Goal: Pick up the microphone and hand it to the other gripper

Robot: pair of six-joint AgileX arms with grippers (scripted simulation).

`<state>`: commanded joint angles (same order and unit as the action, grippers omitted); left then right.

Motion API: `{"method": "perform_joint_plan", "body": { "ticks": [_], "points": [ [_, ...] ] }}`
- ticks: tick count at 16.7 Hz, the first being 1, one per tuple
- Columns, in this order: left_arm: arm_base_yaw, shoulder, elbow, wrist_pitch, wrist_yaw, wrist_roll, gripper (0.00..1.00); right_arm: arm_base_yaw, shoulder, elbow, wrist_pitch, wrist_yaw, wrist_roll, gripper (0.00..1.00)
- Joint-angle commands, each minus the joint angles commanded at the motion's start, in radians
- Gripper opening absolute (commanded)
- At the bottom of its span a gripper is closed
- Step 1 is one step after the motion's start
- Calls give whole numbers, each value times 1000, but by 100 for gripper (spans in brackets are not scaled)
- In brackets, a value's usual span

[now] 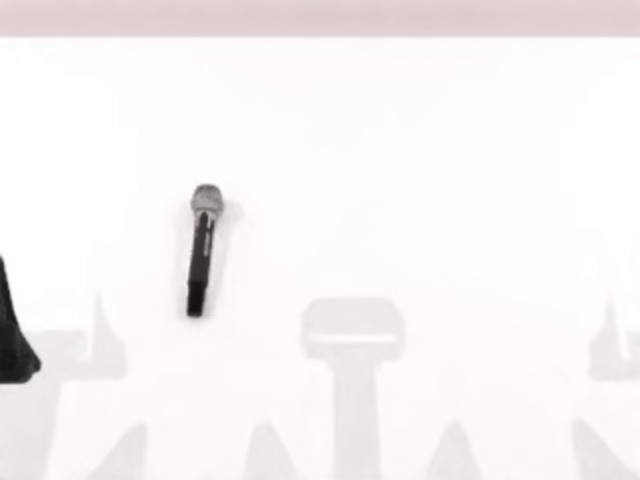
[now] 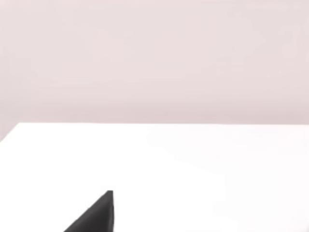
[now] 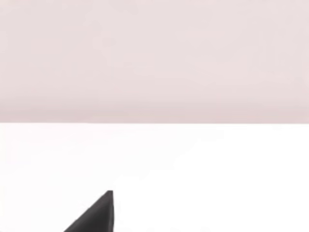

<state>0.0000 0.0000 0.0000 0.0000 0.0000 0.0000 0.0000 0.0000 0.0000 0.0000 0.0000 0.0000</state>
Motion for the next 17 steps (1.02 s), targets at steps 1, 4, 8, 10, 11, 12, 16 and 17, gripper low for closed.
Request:
{"method": "perform_joint_plan", "body": {
  "ticks": [1,4,8,10,11,12,16,17],
  "points": [
    [0,0,0,0,0,0,100,0,0,0,0,0,0,100],
    [-11,31,30,-20,3,-7,100,0,0,0,0,0,0,100],
    [-61,221,201,-136,8,-46,100,0,0,0,0,0,0,100],
    [-92,376,328,-222,6,-75,100,0,0,0,0,0,0,100],
    [-109,465,398,-271,4,-91,100,0,0,0,0,0,0,100],
    [-126,561,473,-321,2,-108,100,0,0,0,0,0,0,100],
    [-198,982,790,-538,-10,-179,100,0,0,0,0,0,0,100],
    [-216,1091,872,-592,-13,-198,100,0,0,0,0,0,0,100]
  ]
}}
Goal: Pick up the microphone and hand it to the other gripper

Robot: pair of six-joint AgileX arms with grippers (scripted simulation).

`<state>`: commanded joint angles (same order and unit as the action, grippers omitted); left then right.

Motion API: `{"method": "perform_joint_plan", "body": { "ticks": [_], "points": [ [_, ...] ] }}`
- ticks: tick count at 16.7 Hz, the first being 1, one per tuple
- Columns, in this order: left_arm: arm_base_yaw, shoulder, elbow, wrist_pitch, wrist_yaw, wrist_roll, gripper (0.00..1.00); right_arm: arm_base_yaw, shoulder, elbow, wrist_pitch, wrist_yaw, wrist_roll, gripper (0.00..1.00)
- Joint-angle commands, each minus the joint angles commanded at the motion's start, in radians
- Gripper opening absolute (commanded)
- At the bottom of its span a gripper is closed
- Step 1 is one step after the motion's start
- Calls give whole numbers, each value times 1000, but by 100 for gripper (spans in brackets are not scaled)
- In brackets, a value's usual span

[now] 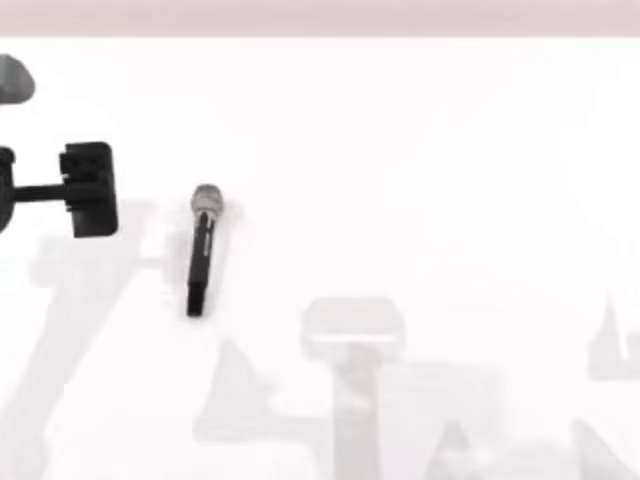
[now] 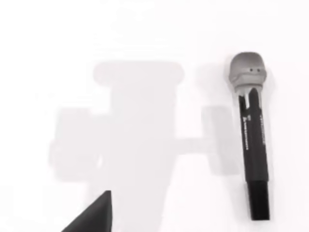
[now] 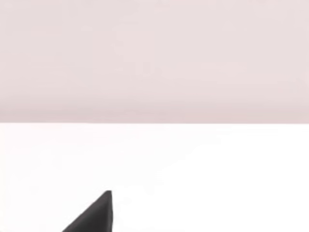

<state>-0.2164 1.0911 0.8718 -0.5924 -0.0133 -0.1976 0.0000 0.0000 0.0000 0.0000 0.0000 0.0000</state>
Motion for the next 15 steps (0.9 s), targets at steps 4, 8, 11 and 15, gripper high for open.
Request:
{"method": "perform_joint_plan", "body": {
  "ticks": [4,8,11,15],
  "points": [
    [-71,413,307,-204,-10,-68,100,0,0,0,0,0,0,100],
    [-129,734,546,-363,-13,-122,100,0,0,0,0,0,0,100],
    [-158,875,655,-435,-13,-147,100,0,0,0,0,0,0,100],
    [-168,920,691,-459,-12,-155,100,0,0,0,0,0,0,100]
  ]
}}
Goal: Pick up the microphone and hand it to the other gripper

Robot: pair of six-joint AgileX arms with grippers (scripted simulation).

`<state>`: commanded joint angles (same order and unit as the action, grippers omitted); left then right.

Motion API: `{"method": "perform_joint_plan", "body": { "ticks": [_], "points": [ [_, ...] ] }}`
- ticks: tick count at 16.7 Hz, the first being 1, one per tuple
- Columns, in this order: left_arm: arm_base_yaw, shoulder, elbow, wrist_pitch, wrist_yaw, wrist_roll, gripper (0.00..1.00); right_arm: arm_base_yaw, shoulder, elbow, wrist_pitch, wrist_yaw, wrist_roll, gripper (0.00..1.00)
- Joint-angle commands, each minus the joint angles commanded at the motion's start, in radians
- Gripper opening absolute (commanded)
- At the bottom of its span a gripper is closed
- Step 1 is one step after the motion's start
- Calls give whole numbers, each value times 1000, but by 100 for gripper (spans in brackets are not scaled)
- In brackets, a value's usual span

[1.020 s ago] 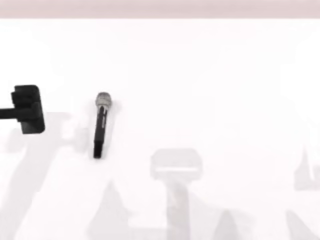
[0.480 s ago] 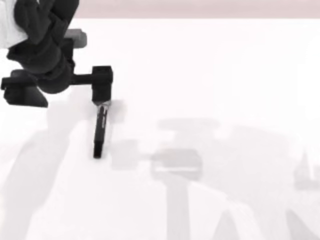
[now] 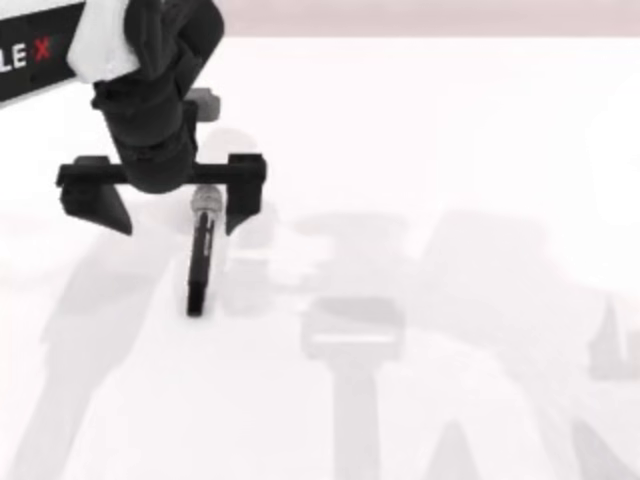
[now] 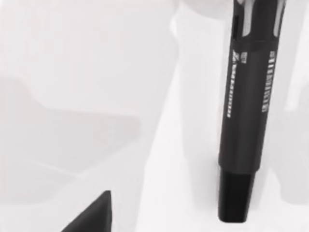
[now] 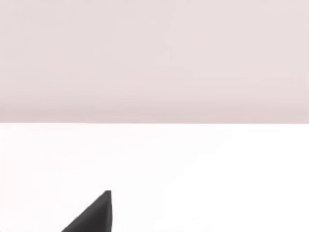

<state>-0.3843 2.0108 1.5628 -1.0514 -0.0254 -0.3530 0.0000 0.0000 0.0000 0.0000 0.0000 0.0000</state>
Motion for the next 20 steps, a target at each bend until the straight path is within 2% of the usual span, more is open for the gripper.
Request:
{"method": "perform_joint_plan", "body": {
  "ticks": [6,13,18,20],
  "points": [
    [4,19,-26,41,0,4,100,0,0,0,0,0,0,100],
    [8,155,-158,317,2,10,100,0,0,0,0,0,0,100],
    [8,165,-167,333,2,11,100,0,0,0,0,0,0,100],
    [8,165,-167,333,2,11,85,0,0,0,0,0,0,100]
  ]
}}
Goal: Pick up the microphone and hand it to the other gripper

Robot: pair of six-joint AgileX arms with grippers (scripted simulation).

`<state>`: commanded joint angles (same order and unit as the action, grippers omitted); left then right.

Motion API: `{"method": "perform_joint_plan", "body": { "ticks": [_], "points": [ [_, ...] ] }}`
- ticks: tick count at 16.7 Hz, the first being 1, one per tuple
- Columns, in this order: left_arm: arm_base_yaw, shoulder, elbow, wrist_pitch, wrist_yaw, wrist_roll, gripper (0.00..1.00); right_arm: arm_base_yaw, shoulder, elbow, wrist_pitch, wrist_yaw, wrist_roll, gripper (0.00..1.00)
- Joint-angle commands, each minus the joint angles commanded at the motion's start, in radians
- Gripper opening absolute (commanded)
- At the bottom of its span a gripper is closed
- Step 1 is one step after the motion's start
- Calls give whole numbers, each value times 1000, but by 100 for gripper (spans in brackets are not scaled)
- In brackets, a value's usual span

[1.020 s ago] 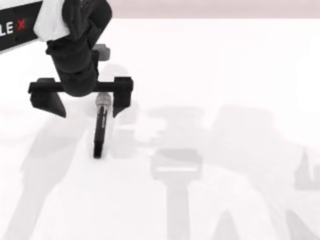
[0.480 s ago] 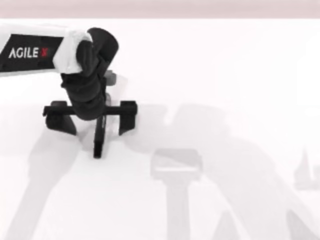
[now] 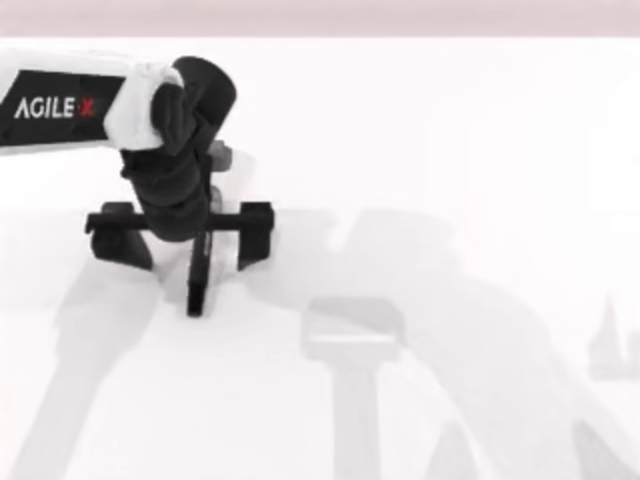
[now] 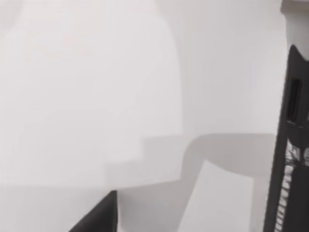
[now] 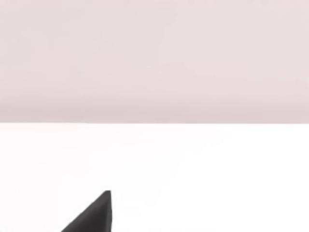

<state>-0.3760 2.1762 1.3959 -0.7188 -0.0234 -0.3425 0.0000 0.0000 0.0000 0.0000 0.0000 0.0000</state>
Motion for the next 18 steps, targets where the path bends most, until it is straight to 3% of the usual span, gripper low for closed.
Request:
{"method": "perform_joint_plan", "body": {
  "ticks": [11,18],
  "points": [
    [0,0,0,0,0,0,2,0,0,0,0,0,0,100],
    [0,0,0,0,0,0,0,0,0,0,0,0,0,100]
  ]
}}
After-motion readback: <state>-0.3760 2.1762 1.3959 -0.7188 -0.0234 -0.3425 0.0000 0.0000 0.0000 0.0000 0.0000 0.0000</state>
